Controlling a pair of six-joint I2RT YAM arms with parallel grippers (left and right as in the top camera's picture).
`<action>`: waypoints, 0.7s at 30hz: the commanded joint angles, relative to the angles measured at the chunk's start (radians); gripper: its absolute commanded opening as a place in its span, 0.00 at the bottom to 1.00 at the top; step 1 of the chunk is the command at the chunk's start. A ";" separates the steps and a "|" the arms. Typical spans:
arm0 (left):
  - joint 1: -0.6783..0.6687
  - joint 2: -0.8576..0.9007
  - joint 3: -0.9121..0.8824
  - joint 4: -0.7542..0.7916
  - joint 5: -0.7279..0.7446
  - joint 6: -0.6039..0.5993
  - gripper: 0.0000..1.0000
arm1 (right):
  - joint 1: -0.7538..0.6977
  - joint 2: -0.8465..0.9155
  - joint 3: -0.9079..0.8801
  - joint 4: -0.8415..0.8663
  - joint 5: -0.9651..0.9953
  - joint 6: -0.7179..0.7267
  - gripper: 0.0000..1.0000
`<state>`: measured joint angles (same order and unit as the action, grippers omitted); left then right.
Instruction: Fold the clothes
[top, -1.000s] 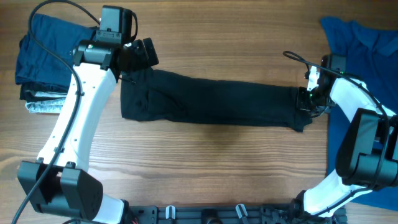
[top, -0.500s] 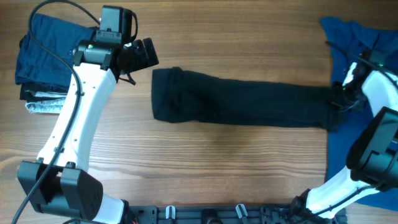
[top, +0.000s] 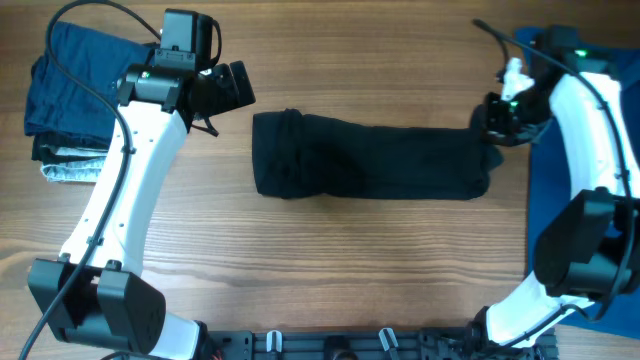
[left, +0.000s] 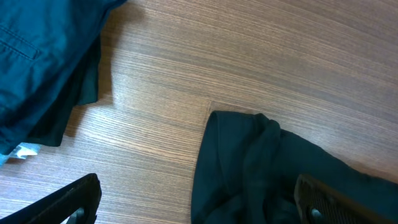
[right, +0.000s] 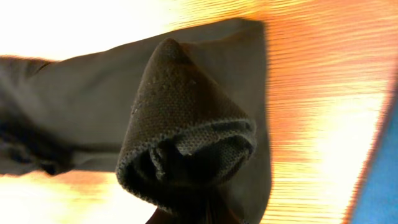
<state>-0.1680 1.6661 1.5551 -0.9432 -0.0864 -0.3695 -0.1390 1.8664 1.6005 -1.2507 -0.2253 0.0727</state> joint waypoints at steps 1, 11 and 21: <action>0.003 0.005 -0.003 -0.001 -0.016 -0.006 1.00 | 0.083 -0.024 0.008 0.014 -0.039 0.062 0.04; 0.003 0.005 -0.003 -0.001 -0.016 -0.006 1.00 | 0.318 -0.007 -0.235 0.376 -0.098 0.096 0.08; 0.003 0.005 -0.003 -0.001 -0.016 -0.005 1.00 | 0.365 -0.006 -0.254 0.435 -0.087 0.192 0.05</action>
<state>-0.1680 1.6665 1.5547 -0.9436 -0.0868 -0.3695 0.2195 1.8660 1.3483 -0.8234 -0.2951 0.2356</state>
